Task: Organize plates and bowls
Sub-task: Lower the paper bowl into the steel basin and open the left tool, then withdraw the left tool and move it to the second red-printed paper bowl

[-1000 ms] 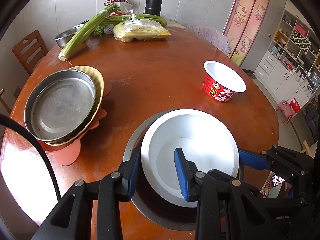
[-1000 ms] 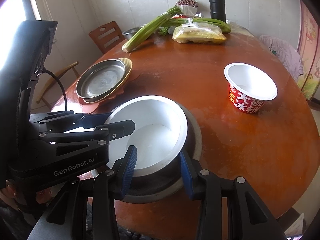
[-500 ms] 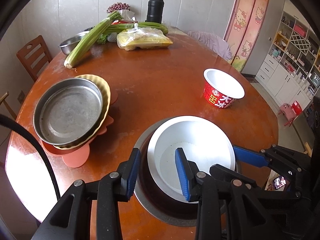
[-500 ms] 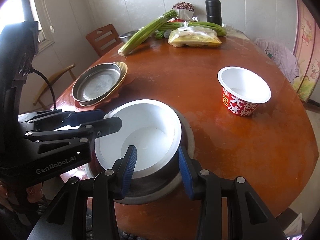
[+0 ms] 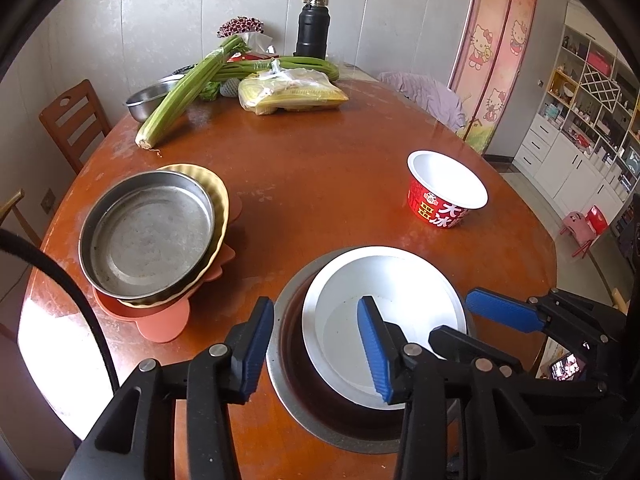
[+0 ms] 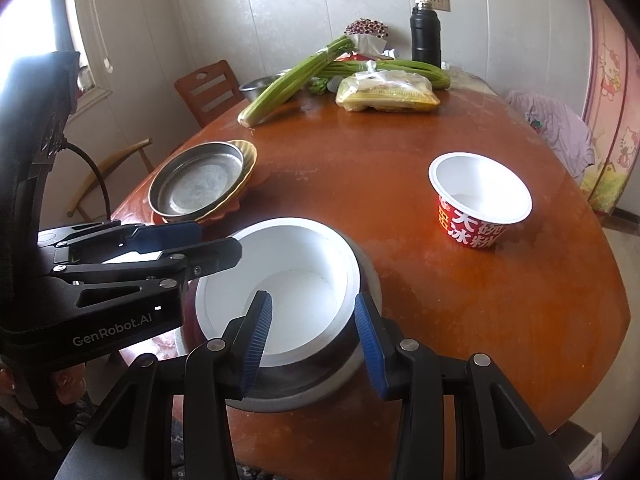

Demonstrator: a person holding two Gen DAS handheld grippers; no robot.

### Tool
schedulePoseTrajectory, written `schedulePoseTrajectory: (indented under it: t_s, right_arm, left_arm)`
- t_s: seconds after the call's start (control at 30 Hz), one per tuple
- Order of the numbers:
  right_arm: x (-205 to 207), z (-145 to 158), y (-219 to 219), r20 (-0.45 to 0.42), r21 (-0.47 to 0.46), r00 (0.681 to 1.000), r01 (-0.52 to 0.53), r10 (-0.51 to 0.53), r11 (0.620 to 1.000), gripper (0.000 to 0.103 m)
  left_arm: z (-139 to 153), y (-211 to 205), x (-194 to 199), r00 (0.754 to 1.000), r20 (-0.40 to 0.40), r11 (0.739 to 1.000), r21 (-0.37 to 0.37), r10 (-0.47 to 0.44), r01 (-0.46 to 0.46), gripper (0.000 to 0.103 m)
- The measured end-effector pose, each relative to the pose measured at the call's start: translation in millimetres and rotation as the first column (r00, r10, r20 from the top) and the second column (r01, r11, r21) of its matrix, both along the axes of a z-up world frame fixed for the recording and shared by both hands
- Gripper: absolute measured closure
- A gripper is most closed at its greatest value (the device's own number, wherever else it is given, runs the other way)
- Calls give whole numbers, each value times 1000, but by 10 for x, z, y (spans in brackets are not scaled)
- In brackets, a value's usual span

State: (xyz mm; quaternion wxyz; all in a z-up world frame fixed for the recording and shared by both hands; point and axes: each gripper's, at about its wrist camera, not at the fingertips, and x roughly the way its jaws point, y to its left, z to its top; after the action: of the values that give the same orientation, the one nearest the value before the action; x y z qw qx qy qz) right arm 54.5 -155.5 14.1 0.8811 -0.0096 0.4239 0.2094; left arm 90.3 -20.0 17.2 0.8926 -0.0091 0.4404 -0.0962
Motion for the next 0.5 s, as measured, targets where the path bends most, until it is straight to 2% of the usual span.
schedulePoseTrajectory:
  t_s: [0.2,0.3,0.5]
  right_arm:
    - [39,84,-92,15,15,1000,25,-25,1000,58]
    - [74,153,-166,39,29,998,46,-47,999,52]
    - [142,227,-300,72,40,994,75,-78,996,50]
  left_arm:
    - [113,-18,43,1000,23,1000,1,4,-4,56]
    - [185,-42,68,999,41,1000,0,1,-1,52]
    - [278,-150,150,997,70,1000,7,-19,18,44]
